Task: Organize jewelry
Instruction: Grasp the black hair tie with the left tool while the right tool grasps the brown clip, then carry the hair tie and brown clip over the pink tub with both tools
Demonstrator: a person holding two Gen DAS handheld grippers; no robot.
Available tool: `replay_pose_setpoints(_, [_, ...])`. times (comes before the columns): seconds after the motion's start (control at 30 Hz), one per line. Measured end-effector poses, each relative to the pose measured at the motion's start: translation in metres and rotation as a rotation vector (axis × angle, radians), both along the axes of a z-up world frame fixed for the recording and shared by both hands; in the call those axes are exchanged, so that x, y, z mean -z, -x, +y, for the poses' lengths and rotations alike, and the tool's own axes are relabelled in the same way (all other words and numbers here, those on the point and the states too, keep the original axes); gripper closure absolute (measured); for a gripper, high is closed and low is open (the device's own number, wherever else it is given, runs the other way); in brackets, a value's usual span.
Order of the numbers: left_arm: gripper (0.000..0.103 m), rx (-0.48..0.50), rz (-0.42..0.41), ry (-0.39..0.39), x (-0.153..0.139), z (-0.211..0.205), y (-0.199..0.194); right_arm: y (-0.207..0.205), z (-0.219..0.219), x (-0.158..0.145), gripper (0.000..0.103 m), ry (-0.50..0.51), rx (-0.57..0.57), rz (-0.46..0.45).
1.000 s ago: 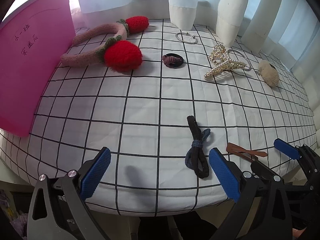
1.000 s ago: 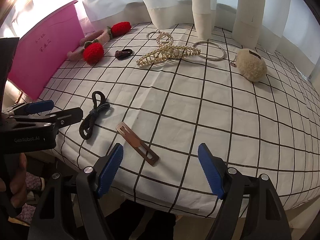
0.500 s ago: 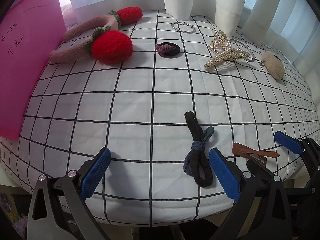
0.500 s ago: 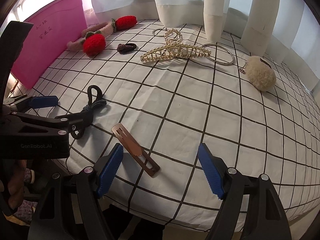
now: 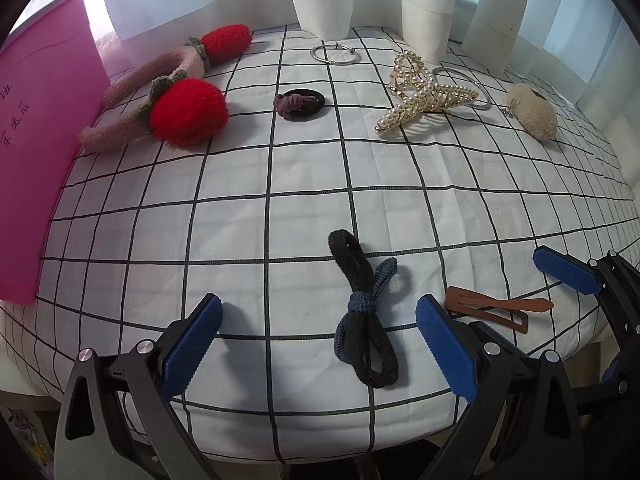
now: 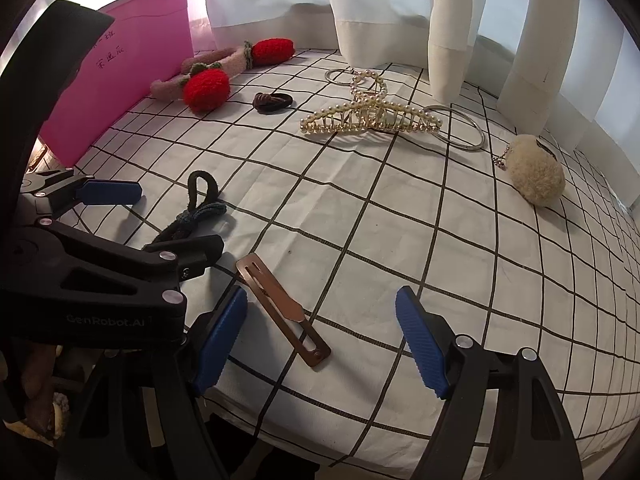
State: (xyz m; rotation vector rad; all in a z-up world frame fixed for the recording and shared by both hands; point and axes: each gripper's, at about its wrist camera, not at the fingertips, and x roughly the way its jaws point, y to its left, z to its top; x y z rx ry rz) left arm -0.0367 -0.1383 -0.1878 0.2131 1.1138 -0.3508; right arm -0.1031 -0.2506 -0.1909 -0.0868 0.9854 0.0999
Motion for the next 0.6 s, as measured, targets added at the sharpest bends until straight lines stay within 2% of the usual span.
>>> replay_pose_setpoints(0.13, [0.014, 0.008, -0.014, 0.000, -0.001, -0.001, 0.002, 0.001, 0.002, 0.000, 0.031, -0.003, -0.022, -0.005])
replay_pose_setpoints(0.17, [0.016, 0.011, -0.019, 0.002, -0.002, -0.001, 0.003, 0.001, 0.003, 0.000, 0.034, -0.002, -0.029, -0.008])
replay_pose_setpoints(0.23, [0.021, 0.015, -0.023, 0.003, -0.003, -0.002, 0.004, 0.002, 0.005, -0.002, 0.046, -0.001, -0.042, -0.017])
replay_pose_setpoints(0.3, [0.024, 0.013, -0.027, 0.006, -0.004, -0.002, 0.005, 0.003, 0.008, -0.003, 0.063, 0.000, -0.055, -0.020])
replay_pose_setpoints(0.37, [0.029, 0.011, -0.033, 0.009, -0.005, -0.002, 0.006, 0.003, 0.010, -0.004, 0.076, 0.005, -0.063, -0.022])
replay_pose_setpoints(0.4, [0.033, 0.010, -0.036, 0.010, -0.006, -0.001, 0.006, 0.004, 0.011, -0.004, 0.083, 0.003, -0.066, -0.021])
replay_pose_setpoints(0.47, [0.045, 0.008, -0.042, 0.015, -0.007, 0.000, 0.005, 0.003, 0.012, -0.004, 0.086, -0.003, -0.067, -0.016])
replay_pose_setpoints(0.53, [0.067, 0.006, -0.049, 0.019, -0.009, 0.001, 0.006, 0.003, 0.010, -0.005, 0.088, -0.017, -0.062, -0.012])
replay_pose_setpoints(0.57, [0.074, 0.008, -0.051, 0.020, -0.010, 0.000, 0.005, 0.002, 0.009, -0.005, 0.090, -0.027, -0.058, -0.008])
replay_pose_setpoints(0.6, [0.089, 0.011, -0.052, 0.019, -0.011, -0.001, 0.005, 0.002, 0.008, -0.006, 0.090, -0.037, -0.053, -0.006])
